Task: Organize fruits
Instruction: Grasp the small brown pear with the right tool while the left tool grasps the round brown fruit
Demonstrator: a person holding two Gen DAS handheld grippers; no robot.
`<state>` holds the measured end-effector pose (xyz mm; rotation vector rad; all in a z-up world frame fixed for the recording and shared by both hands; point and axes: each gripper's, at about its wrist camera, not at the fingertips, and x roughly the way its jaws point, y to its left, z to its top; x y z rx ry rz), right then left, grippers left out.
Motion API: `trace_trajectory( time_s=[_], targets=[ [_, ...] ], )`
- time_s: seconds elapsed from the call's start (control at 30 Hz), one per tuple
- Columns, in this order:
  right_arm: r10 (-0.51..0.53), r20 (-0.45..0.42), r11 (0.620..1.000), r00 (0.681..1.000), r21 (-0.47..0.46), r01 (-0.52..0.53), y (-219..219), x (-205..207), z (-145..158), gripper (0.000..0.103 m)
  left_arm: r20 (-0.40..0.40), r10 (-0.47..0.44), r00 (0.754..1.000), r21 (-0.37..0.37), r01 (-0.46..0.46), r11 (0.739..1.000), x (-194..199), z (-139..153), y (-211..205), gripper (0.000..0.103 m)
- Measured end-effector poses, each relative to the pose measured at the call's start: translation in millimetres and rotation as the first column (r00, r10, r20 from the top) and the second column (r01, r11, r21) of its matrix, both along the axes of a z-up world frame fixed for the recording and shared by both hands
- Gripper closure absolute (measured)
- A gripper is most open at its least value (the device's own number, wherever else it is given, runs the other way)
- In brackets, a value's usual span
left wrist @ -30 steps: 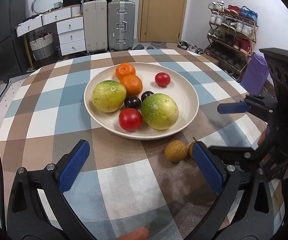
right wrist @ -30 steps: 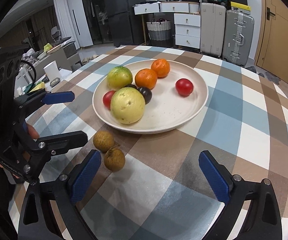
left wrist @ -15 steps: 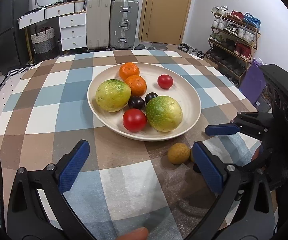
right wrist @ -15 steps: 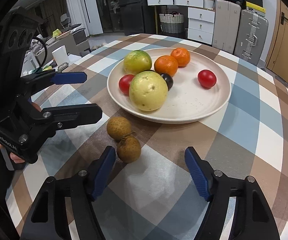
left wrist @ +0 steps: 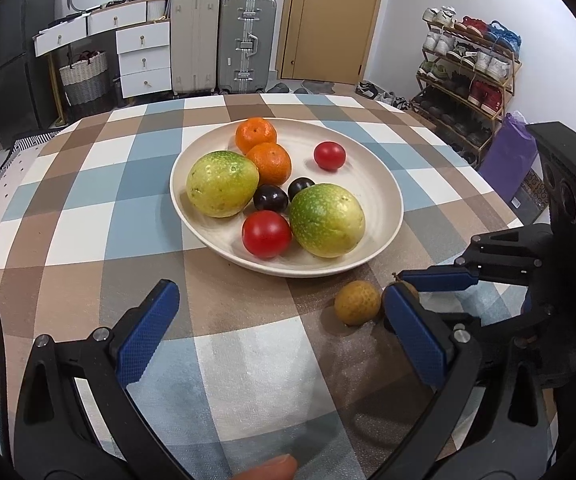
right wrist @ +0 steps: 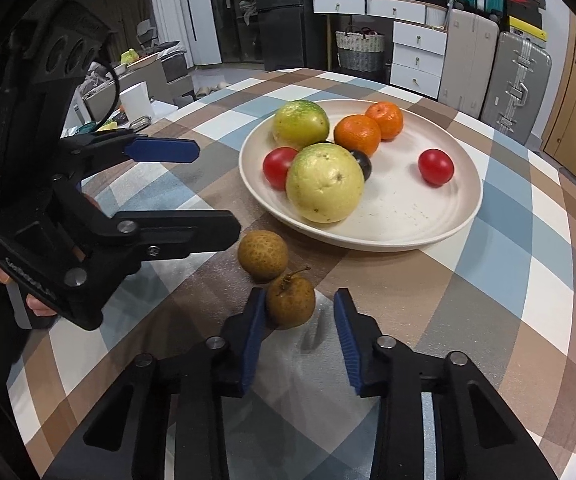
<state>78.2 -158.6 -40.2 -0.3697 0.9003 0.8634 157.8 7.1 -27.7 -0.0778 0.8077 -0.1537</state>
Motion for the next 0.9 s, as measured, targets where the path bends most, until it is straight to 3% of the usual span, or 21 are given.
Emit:
trace_trajectory(
  time_s=[0.03,0.27,0.4,0.6,0.7,0.9],
  targets=[
    [0.002,0.0,1.0,1.0,0.002,-0.002,1,0,0,0.077,-0.001,0.0,1.0,0.0,0.0,1.0,0,0,0,0.0],
    [-0.013,0.014,1.0,1.0,0.026,0.013,-5,1,5,0.077,-0.007,0.0,1.0,-0.005,0.0,1.0,1,-2,1,0.0],
    [-0.077,0.029,0.996,0.997,0.051,0.075,-15,9,12,0.077,-0.051,-0.047,0.998,-0.047,0.045,0.998,4,-5,-2,0.0],
    [-0.126,0.032,0.99,0.992,0.063,0.123,-22,20,15,0.077,-0.069,-0.074,0.995,-0.043,0.071,0.997,4,-9,-12,0.001],
    [-0.129,0.035,0.99,0.991,0.058,0.127,-20,21,14,0.077,-0.081,-0.089,0.993,-0.054,0.085,0.995,5,-12,-16,0.008],
    [-0.137,0.035,0.989,0.99,0.06,0.135,-22,21,14,0.077,-0.1,-0.132,0.986,-0.043,0.129,0.991,6,-19,-29,0.033]
  ],
)
